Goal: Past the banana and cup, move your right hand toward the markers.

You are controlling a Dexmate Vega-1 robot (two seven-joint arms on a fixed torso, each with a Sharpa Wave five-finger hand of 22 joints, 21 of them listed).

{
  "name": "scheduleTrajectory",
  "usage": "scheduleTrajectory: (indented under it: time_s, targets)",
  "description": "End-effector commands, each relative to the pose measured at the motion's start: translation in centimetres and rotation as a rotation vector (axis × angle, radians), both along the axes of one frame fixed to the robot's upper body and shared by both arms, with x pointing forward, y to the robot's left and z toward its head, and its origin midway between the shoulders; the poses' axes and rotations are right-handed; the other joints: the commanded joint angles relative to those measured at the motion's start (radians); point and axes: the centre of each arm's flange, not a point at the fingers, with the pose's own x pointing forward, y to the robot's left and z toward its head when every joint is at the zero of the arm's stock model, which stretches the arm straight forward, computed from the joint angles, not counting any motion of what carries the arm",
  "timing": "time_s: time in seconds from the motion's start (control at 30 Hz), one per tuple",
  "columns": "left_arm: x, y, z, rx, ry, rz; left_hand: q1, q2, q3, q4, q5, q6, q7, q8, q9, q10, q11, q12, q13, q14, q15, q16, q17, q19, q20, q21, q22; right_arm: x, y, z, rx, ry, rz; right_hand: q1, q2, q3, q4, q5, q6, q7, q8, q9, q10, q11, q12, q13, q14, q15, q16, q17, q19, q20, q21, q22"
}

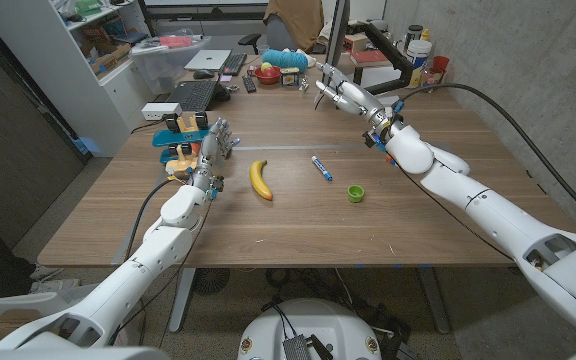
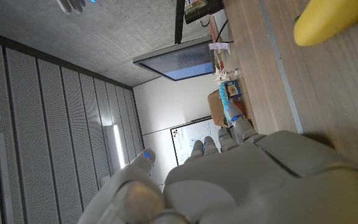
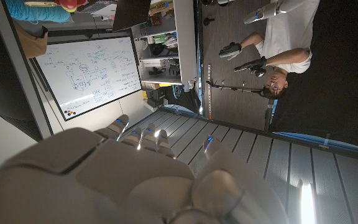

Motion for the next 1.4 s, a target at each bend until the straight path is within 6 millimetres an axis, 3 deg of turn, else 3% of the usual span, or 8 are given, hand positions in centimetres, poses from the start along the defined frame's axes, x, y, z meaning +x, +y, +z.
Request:
scheduleTrajectory:
  time_s: [0.03,0.57,0.77,0.83,0.9,1.13,1.3,1.4]
  targets:
    - [0.0,0.0,0.2,-0.003,-0.009,0.002,0.004,0.132,0.006,-0.005,0.004,-0.310,0.003,0.003,0.004,-0.271,0.013,0.003,0.003,-0.361,0.005,0.008,0.004,-0.434,-0.049,-0.001,0.002,0.4,0.5,0.4,-0.032,-0.022,-0.010,0.007,0.028,-0.005,0.003,-0.006,0.001,-0.003,-0.004,0.003,-0.003,-0.001,0.000,0.003,0.002,0.000,0.000,0.002,-0.005,-0.043,-0.001,0.003]
    - [0.2,0.0,0.4,-0.001,-0.014,-0.001,0.004,0.131,0.006,-0.005,0.005,-0.306,0.007,0.002,0.004,-0.271,0.012,0.001,0.003,-0.360,0.008,0.008,0.004,-0.431,-0.051,-0.003,0.002,1.4,0.9,-0.2,-0.102,-0.034,-0.058,-0.001,-0.003,-0.026,-0.001,-0.007,-0.007,0.005,-0.007,0.004,-0.004,0.013,-0.001,0.004,0.008,0.017,0.001,0.002,0.010,-0.004,-0.002,0.002]
    - [0.3,0.1,0.5,0.002,-0.017,-0.004,0.004,0.131,0.006,-0.005,0.005,-0.307,0.008,0.001,0.004,-0.270,0.013,0.001,0.004,-0.361,0.009,0.007,0.004,-0.432,-0.051,-0.005,0.002,1.5,1.1,-0.3,-0.135,-0.041,-0.075,-0.004,-0.009,-0.033,-0.003,-0.006,-0.018,0.002,-0.010,0.004,-0.012,0.012,-0.005,0.004,0.010,0.020,0.001,0.002,0.020,0.028,-0.003,0.002]
    - [0.3,0.1,0.5,0.003,-0.019,-0.002,0.004,0.131,0.005,-0.005,0.005,-0.306,0.008,0.001,0.004,-0.268,0.018,0.002,0.004,-0.361,0.009,0.007,0.004,-0.431,-0.050,-0.006,0.002,1.5,1.2,-0.3,-0.145,-0.040,-0.079,-0.007,-0.018,-0.041,-0.004,-0.005,-0.024,-0.002,-0.010,0.005,-0.016,0.013,-0.006,0.004,0.012,0.022,0.001,0.002,0.022,0.066,-0.006,0.001]
    - [0.3,0.1,0.5,0.003,-0.020,0.000,0.004,0.131,0.005,-0.005,0.005,-0.307,0.008,0.001,0.004,-0.269,0.011,0.001,0.004,-0.361,0.009,0.007,0.004,-0.431,-0.051,-0.006,0.002,1.5,1.2,-0.4,-0.152,-0.044,-0.075,-0.008,-0.020,-0.044,-0.005,-0.005,-0.028,-0.006,-0.011,0.005,-0.017,0.014,-0.006,0.004,0.014,0.025,0.001,0.002,0.025,0.077,-0.006,0.001]
    - [0.3,0.1,0.6,0.008,-0.021,-0.004,0.004,0.131,0.005,-0.005,0.005,-0.306,0.007,0.001,0.004,-0.267,0.018,0.001,0.004,-0.360,0.008,0.007,0.004,-0.430,-0.051,-0.007,0.002,1.6,1.5,-0.7,-0.188,-0.044,-0.099,-0.009,-0.027,-0.051,-0.008,-0.003,-0.038,-0.022,-0.012,0.005,-0.024,0.014,-0.008,0.005,0.022,0.032,0.002,0.001,0.052,0.106,-0.001,0.001]
    - [0.3,0.0,0.7,0.009,-0.026,-0.007,0.004,0.131,0.005,-0.005,0.005,-0.304,0.008,0.001,0.004,-0.267,0.020,0.001,0.004,-0.359,0.008,0.007,0.004,-0.429,-0.051,-0.007,0.002,1.7,1.7,-1.1,-0.219,-0.058,-0.116,-0.010,-0.029,-0.054,-0.009,-0.003,-0.039,-0.030,-0.011,0.005,-0.028,0.015,-0.009,0.005,0.021,0.034,0.001,0.001,0.054,0.108,-0.003,0.001]
    - [0.3,-0.1,0.7,0.010,-0.027,-0.008,0.004,0.131,0.005,-0.005,0.005,-0.305,0.008,0.000,0.004,-0.268,0.018,0.001,0.004,-0.359,0.007,0.007,0.004,-0.429,-0.052,-0.008,0.002,1.8,2.0,-1.4,-0.244,-0.066,-0.119,-0.011,-0.030,-0.056,-0.010,-0.002,-0.040,-0.032,-0.010,0.006,-0.029,0.014,-0.009,0.005,0.021,0.034,0.001,0.002,0.049,0.125,-0.007,0.001]
